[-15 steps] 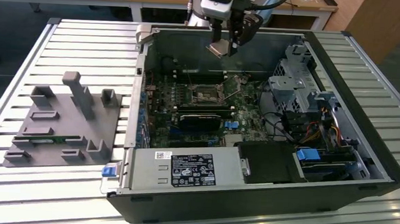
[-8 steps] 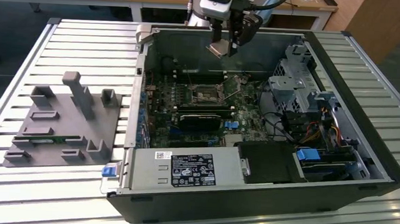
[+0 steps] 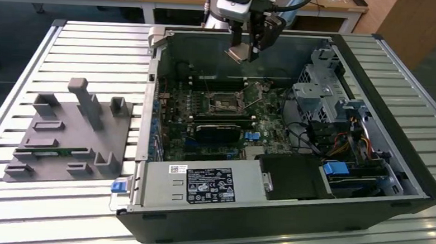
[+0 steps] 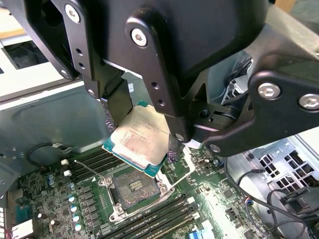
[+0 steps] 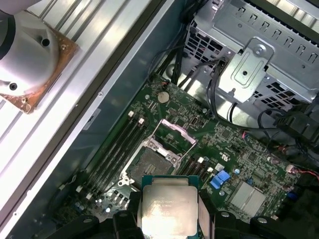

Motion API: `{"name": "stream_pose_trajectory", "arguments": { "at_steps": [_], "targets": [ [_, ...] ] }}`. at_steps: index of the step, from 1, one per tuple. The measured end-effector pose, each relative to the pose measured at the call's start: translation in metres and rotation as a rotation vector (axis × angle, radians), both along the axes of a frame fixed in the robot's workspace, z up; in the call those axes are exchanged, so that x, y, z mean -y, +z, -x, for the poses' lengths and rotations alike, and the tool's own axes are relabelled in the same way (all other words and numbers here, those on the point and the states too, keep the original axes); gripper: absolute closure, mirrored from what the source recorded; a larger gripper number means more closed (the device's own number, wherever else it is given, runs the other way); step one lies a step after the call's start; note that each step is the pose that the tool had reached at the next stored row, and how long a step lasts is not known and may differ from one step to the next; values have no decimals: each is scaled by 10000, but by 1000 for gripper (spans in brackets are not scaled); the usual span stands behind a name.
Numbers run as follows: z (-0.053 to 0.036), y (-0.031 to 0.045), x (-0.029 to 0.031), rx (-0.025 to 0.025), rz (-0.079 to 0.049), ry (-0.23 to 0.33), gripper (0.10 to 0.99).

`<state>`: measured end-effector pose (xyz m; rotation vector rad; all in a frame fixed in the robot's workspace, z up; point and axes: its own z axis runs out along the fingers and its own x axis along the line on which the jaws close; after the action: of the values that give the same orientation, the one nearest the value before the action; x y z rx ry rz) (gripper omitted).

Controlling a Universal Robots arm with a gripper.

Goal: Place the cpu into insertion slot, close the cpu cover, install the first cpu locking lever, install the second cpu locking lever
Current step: 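Place the cpu into insertion slot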

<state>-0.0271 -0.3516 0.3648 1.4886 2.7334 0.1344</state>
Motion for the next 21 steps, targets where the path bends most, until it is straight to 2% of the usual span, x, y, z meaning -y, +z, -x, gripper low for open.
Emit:
{"name": "stream_pose_trajectory", "arguments": {
  "at_steps": [21],
  "targets": [
    [0, -15, 0, 0, 1, -435, 549]
  ]
}}
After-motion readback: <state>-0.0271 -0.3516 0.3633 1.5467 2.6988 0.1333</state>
